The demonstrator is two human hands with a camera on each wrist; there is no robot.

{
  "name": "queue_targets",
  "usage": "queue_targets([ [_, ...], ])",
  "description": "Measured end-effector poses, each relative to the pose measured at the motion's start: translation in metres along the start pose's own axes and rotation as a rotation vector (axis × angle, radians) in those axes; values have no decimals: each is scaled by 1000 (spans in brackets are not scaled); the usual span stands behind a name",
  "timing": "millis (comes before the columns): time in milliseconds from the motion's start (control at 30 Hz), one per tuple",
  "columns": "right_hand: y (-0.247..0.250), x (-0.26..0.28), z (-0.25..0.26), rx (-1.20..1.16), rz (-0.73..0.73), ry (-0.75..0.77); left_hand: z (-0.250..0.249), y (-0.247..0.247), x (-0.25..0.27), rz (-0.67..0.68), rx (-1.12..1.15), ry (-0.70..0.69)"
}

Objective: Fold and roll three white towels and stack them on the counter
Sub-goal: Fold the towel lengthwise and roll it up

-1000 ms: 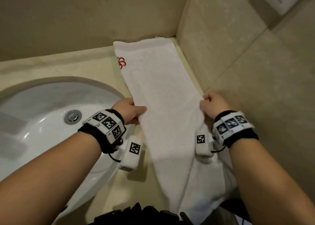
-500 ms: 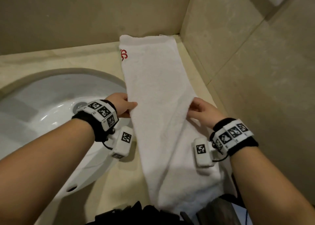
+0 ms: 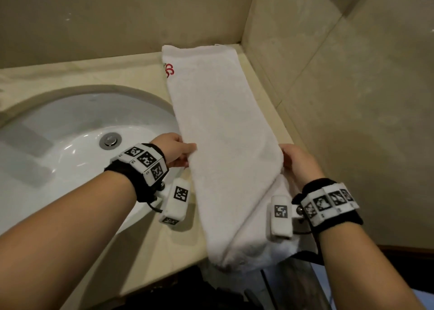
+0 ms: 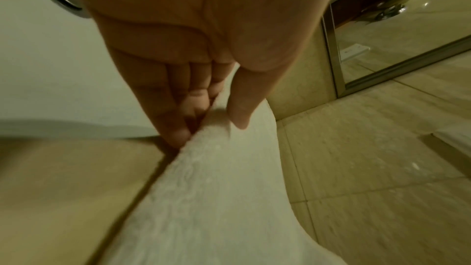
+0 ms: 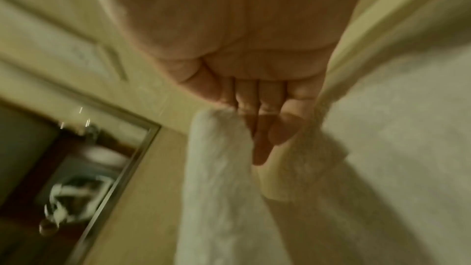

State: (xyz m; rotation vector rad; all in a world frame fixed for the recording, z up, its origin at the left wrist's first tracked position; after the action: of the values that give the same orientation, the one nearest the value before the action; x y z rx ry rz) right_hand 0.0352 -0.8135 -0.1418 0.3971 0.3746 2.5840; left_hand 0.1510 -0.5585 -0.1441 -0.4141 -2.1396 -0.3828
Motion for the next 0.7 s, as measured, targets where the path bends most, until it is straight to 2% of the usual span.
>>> queue_targets([
  [33,-1,5,-4,-148,19,-8,3,-1,3,9,1,2],
  [67,-2,9,-7,-194,108,21,6,-3,5,20,-4,9],
  [133,-8,17,-14,-84,310,112,17,-9,12,58,-31,42],
  [233,-12,23,-11,-25,436,218,34,-22,23,133,-51,90],
  [333,-12,28,-6,-14,387,275,43,-30,29,156,-46,85],
  [400,-2,29,-1,91,252,328,44,-31,30,122,-64,69],
  [467,23,29,-1,361,40,318,46,-31,34,125,-17,96],
  [533,46,35,-3,643,-52,222,48,-31,36,128,41,121],
  [600,53,46,-9,718,41,116,51,-32,39,127,53,127],
  [700,52,66,-21,530,188,44,60,-38,47,168,41,148],
])
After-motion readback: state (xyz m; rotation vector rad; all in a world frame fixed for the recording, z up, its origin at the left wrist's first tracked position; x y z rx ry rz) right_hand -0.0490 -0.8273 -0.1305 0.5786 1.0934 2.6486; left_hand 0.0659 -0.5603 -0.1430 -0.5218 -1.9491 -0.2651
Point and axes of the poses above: each hand's wrist, its own x-axis away from the middle knuckle, its own y-axis out of the back of the hand, z = x × y, the point moved 4 cm from there along -x, towards the middle knuckle, and after that the axes turned 13 degrees about y, right-handed, at the moved point
